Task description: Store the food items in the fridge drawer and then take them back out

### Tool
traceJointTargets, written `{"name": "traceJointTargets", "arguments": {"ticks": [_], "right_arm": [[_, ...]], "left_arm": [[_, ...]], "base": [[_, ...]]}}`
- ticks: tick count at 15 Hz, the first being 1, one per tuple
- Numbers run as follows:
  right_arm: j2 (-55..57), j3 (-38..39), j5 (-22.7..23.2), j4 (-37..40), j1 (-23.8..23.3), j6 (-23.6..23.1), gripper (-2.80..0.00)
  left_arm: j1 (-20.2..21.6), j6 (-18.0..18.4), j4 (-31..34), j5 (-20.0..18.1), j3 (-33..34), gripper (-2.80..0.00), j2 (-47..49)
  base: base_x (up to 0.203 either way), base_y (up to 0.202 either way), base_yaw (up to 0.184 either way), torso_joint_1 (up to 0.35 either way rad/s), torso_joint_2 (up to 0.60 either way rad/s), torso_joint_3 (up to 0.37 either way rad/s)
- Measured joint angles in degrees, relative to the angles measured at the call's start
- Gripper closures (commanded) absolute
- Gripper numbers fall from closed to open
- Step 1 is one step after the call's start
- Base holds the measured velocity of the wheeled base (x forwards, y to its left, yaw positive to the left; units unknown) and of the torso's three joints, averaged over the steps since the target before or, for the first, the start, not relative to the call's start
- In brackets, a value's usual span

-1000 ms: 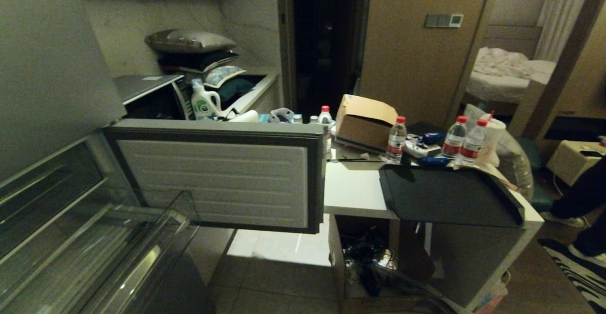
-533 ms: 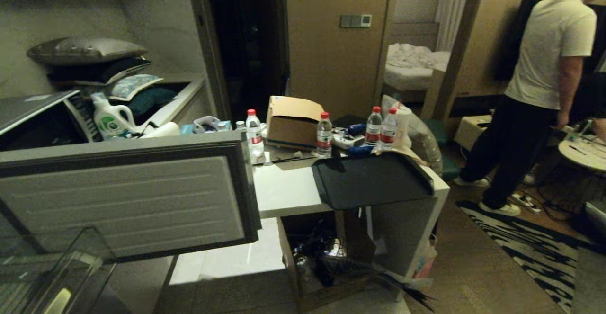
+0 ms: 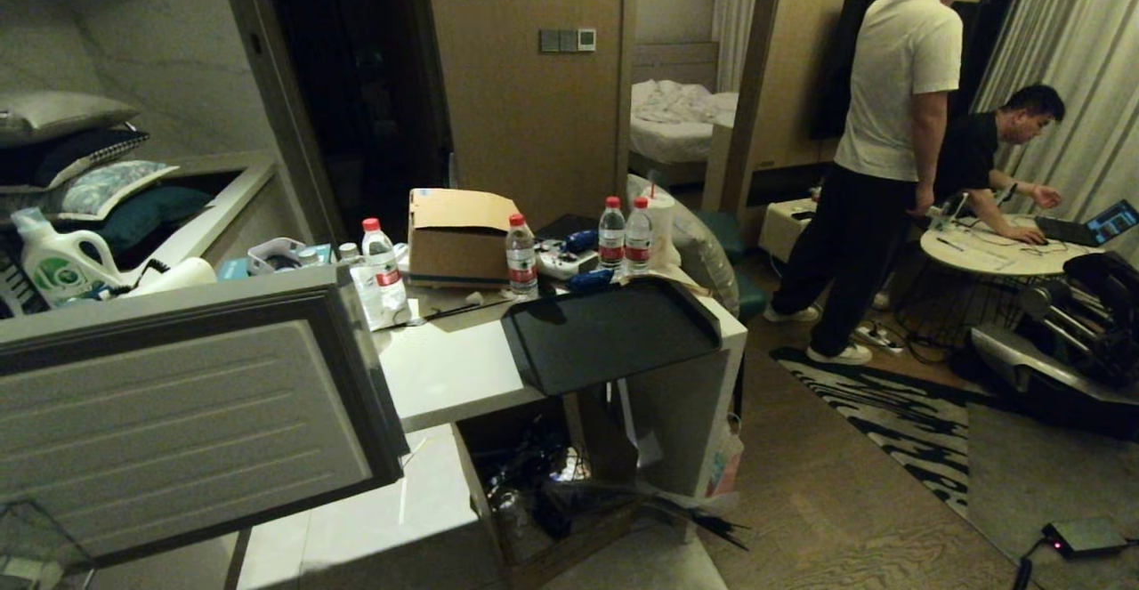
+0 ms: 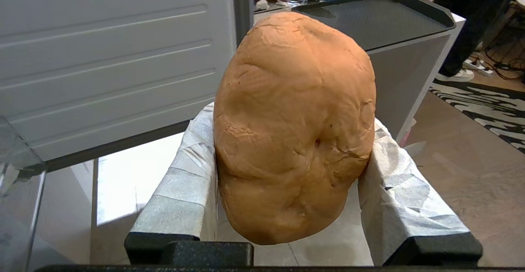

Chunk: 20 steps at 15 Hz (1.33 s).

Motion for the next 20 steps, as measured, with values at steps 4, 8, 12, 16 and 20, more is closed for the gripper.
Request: {"name": "traceJointTargets", "arguments": {"ticks": [4,8,12,16,20], "right_arm": [[3.07,-5.20,0.78,2.37,0.06,2.02,0.00],[18.36,-13.86,6.45,1.99,0.33,4.62,0.00],[39.20,-20.26,14.27,-7.07,0.76,5.11,0.00],[61.12,-24.91,16.55,-20.39,5.15,5.53,0.00],[79.28,-28.94,13.03,-32.09,14.48,5.88,0.00]], "left_arm": [[0.02,0.05,0.02,0.00,0.00,0.00,0.00],[0.00,-0.05,0.00,0.00,0.00,0.00,0.00],[-0.02,-0.03,0.00,0.00,0.00,0.00,0.00],[0.00,0.00,0.00,0.00,0.00,0.00,0.00],[-0.02,0.00,0.02,0.00,0.00,0.00,0.00]], "base": [[0.000,0.000,0.000,0.000,0.00,0.000],[0.000,0.000,0.000,0.000,0.00,0.000],[0.000,0.000,0.000,0.000,0.00,0.000],[0.000,0.000,0.000,0.000,0.00,0.000],[0.000,0.000,0.000,0.000,0.00,0.000]]}}
